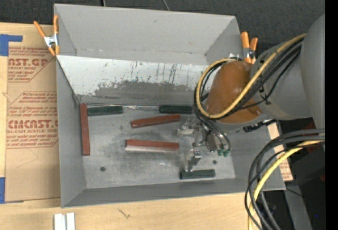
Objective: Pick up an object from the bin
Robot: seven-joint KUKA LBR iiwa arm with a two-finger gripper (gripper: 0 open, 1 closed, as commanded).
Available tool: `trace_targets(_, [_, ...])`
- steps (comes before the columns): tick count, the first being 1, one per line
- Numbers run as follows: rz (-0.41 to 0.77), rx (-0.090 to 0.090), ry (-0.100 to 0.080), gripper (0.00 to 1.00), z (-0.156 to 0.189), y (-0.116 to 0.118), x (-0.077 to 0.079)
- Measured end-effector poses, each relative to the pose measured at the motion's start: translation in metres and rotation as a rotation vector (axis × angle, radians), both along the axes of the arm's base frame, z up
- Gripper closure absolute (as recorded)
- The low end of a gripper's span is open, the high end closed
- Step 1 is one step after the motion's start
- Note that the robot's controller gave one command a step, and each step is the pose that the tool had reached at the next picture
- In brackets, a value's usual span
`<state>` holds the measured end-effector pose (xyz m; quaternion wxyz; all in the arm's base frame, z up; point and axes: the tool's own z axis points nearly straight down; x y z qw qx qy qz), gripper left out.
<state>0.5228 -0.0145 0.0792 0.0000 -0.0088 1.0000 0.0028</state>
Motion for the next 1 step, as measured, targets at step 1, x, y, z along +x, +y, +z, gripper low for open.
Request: trace_targets(1, [-0.018,-0.003,0.001,0.00,-0.0008,-0.0138,0.0010])
